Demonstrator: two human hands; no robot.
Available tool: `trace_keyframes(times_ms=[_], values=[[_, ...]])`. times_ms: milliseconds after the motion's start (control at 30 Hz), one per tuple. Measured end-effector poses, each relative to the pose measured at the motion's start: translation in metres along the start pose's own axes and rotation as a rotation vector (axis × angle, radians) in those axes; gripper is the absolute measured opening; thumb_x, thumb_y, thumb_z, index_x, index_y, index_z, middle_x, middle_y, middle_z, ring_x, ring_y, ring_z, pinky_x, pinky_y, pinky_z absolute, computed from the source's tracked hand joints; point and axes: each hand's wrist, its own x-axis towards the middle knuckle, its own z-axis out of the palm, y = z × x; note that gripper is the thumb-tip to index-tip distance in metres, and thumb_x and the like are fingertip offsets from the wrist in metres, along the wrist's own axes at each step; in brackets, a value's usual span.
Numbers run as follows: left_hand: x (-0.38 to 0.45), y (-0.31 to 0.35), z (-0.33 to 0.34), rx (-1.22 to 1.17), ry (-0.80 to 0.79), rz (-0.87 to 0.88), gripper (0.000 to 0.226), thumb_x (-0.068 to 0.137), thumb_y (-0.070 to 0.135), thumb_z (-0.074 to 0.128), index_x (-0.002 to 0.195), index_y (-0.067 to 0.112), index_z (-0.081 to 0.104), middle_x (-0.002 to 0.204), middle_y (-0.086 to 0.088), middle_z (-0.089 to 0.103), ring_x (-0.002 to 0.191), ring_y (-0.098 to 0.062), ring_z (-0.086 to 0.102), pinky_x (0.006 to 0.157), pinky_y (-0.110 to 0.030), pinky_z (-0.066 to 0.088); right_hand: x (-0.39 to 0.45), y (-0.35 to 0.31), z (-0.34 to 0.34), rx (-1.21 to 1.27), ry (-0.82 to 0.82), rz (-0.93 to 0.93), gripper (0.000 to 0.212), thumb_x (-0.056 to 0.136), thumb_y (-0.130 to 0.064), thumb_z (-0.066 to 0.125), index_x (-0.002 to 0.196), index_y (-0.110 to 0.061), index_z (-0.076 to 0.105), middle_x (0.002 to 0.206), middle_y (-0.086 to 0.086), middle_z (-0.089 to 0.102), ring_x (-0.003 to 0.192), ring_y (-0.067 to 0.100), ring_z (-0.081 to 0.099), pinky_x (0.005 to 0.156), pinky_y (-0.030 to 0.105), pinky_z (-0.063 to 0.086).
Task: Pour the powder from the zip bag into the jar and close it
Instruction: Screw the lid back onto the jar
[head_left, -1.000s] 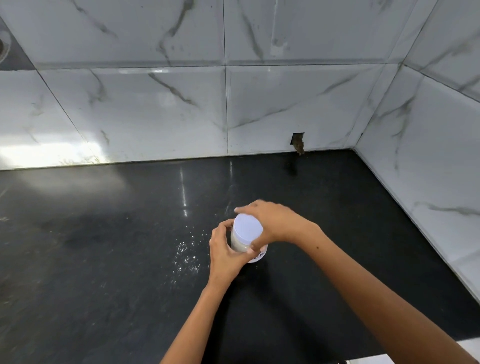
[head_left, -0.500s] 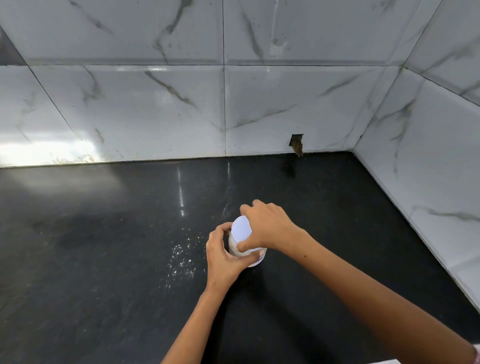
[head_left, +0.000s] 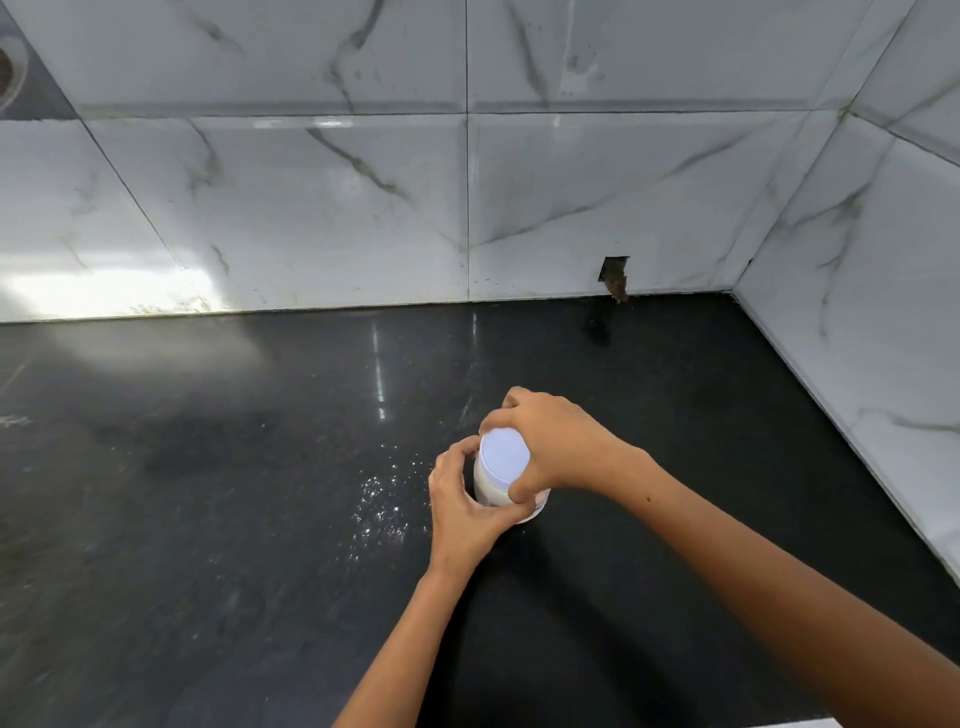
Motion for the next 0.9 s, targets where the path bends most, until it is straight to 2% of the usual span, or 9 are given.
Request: trace_keyframes(times_ms=[100,267,367,467,533,600,700,767,900], values=[[0.0,0.001,-0.001,-0.019,-0.003,0.005,0.073,0.041,0.042,0.088,0.105,0.04,0.054,0.109,0.015,0.058,0.107,-0.008,0.055,0.087,-0.026,0.046,0.006,-0.006,0.004,-0.139,0.074,0.145,0.051,0.068,-0.059,0.068,0.094,-0.016,0.06,0.083,0.001,0.053,0.068,0.017,0.044,0.058,0.028,0.034],[-0.002,0.002,-0.003,-0.012,0.008,0.022,0.069,0.042,0.042,0.087,0.102,0.041,0.054,0.108,0.016,0.058,0.107,-0.007,0.053,0.09,-0.03,0.045,0.007,0.001,-0.001,-0.304,0.16,0.273,0.074,0.071,-0.084,0.031,0.052,-0.013,0.041,0.049,-0.001,0.041,0.043,0.013,0.039,0.042,0.024,0.027],[-0.002,0.002,-0.001,-0.015,0.012,0.015,0.07,0.041,0.043,0.087,0.103,0.038,0.055,0.108,0.014,0.059,0.106,-0.007,0.054,0.088,-0.027,0.045,-0.003,0.016,0.0,-0.215,0.147,0.164,0.067,0.068,-0.079,0.05,0.09,-0.016,0.06,0.088,0.002,0.061,0.074,0.02,0.059,0.059,0.028,0.04],[-0.002,0.003,-0.001,-0.017,0.017,0.002,0.071,0.039,0.043,0.086,0.103,0.04,0.055,0.108,0.015,0.058,0.106,-0.008,0.054,0.087,-0.026,0.045,-0.006,0.011,0.01,-0.132,0.001,0.045,0.068,0.071,-0.068,0.059,0.124,-0.026,0.052,0.117,0.001,0.056,0.096,0.022,0.058,0.071,0.029,0.04],[-0.003,0.004,-0.001,-0.009,0.021,0.01,0.071,0.04,0.046,0.085,0.103,0.038,0.055,0.109,0.015,0.058,0.108,-0.011,0.054,0.089,-0.028,0.045,-0.002,0.006,0.008,-0.209,0.112,0.159,0.069,0.074,-0.079,0.04,0.08,-0.014,0.06,0.079,0.003,0.06,0.062,0.018,0.052,0.053,0.024,0.032],[-0.003,0.005,-0.001,0.003,0.026,0.019,0.07,0.04,0.047,0.085,0.103,0.035,0.057,0.109,0.015,0.058,0.108,-0.011,0.053,0.089,-0.029,0.045,-0.001,0.01,-0.001,-0.215,0.212,0.275,0.073,0.075,-0.082,0.028,0.053,-0.014,0.041,0.052,-0.001,0.044,0.046,0.014,0.041,0.044,0.023,0.025],[-0.004,0.005,-0.002,0.007,0.033,0.016,0.07,0.04,0.045,0.085,0.104,0.034,0.057,0.109,0.015,0.058,0.108,-0.01,0.053,0.091,-0.028,0.044,-0.01,0.02,0.005,-0.075,0.153,0.115,0.06,0.078,-0.073,0.046,0.095,-0.017,0.061,0.095,0.001,0.062,0.086,0.02,0.061,0.065,0.028,0.044],[-0.004,0.005,-0.002,0.011,0.033,0.01,0.07,0.04,0.044,0.083,0.103,0.036,0.057,0.108,0.016,0.057,0.107,-0.01,0.053,0.089,-0.027,0.044,-0.016,0.017,0.012,0.009,-0.002,0.001,0.068,0.076,-0.064,0.058,0.131,-0.026,0.046,0.133,-0.003,0.049,0.116,0.018,0.051,0.086,0.032,0.044],[-0.003,0.006,-0.002,0.034,0.035,0.023,0.071,0.039,0.046,0.085,0.103,0.03,0.058,0.109,0.014,0.058,0.108,-0.011,0.052,0.088,-0.028,0.044,-0.009,0.015,0.005,-0.104,0.244,0.189,0.069,0.079,-0.078,0.031,0.063,-0.013,0.051,0.063,0.002,0.055,0.058,0.018,0.052,0.052,0.029,0.038]])
